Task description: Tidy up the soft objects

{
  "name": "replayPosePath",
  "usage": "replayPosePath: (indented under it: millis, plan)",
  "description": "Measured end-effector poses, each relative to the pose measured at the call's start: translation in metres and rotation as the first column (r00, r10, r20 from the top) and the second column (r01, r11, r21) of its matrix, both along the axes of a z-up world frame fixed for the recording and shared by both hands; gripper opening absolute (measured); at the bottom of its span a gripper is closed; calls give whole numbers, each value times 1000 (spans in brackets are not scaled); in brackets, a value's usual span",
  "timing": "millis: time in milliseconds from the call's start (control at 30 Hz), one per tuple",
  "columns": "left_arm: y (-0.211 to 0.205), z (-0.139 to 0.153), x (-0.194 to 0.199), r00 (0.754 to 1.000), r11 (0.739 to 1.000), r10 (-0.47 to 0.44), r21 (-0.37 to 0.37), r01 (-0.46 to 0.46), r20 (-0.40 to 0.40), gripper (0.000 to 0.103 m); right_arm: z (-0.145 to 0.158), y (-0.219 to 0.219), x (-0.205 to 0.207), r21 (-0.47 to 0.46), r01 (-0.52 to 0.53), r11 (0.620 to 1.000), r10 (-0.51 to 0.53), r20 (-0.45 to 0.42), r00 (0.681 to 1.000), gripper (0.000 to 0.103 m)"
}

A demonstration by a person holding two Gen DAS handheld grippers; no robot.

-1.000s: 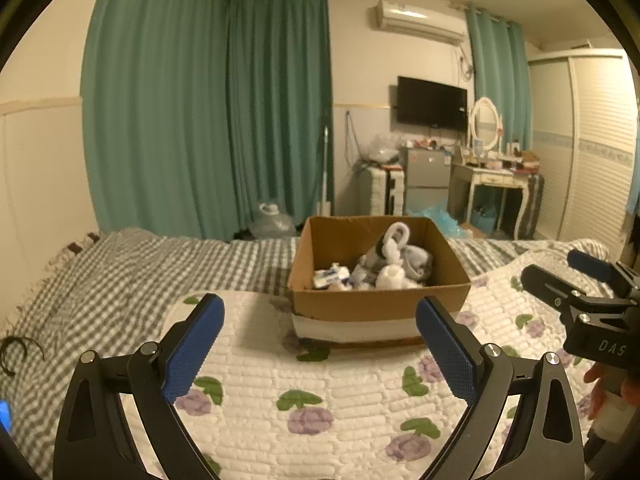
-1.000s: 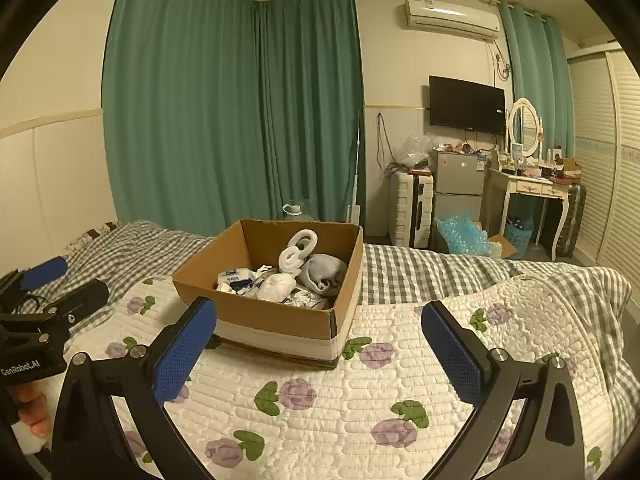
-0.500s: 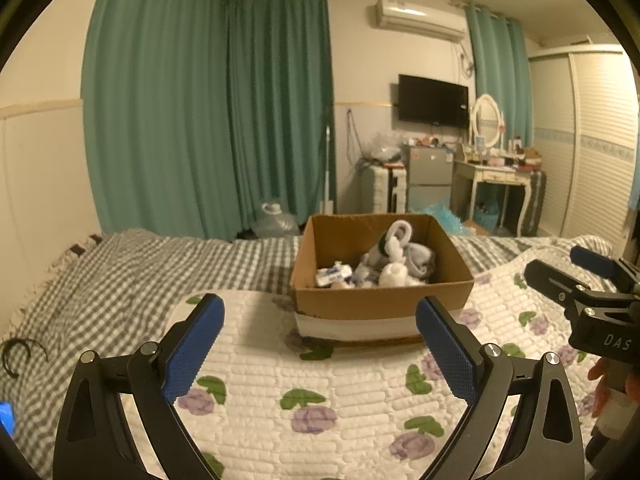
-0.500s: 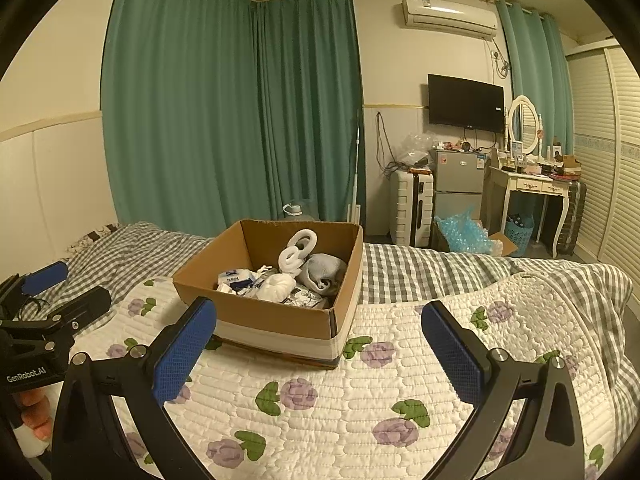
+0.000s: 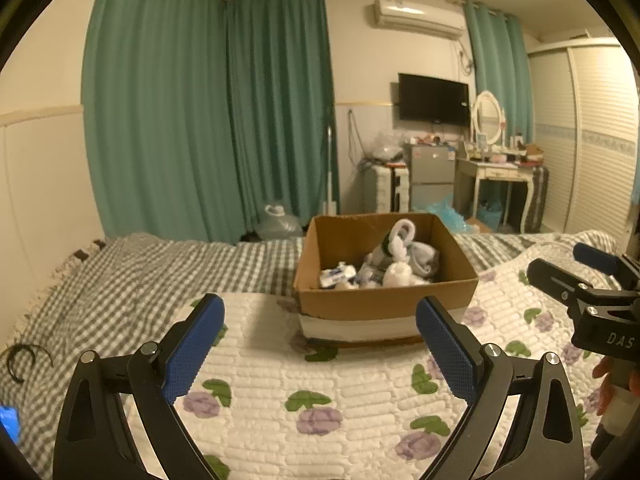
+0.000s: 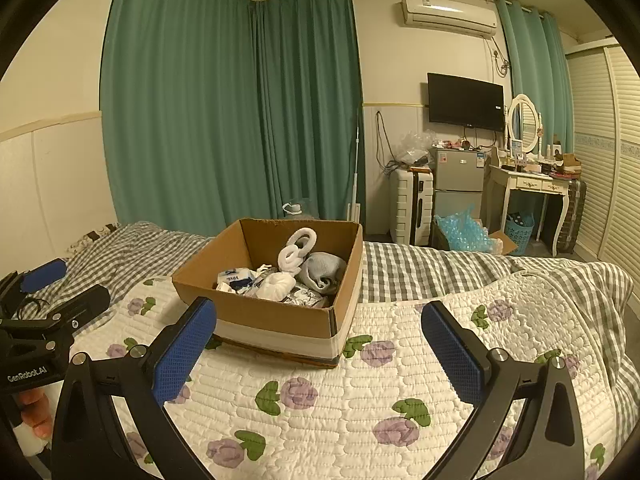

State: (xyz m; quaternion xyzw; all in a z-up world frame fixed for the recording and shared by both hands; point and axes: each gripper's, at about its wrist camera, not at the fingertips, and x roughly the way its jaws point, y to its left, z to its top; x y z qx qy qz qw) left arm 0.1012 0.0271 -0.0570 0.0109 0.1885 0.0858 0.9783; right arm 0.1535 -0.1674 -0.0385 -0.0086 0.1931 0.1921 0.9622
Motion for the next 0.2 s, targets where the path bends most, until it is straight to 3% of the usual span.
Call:
replayPosePath:
  millis: [200]
  plan:
    - [0,-2,-3,1000,1000,-6,7,6,10,98,-1,1,0,-2,-2,1000,2,-5,1000,103]
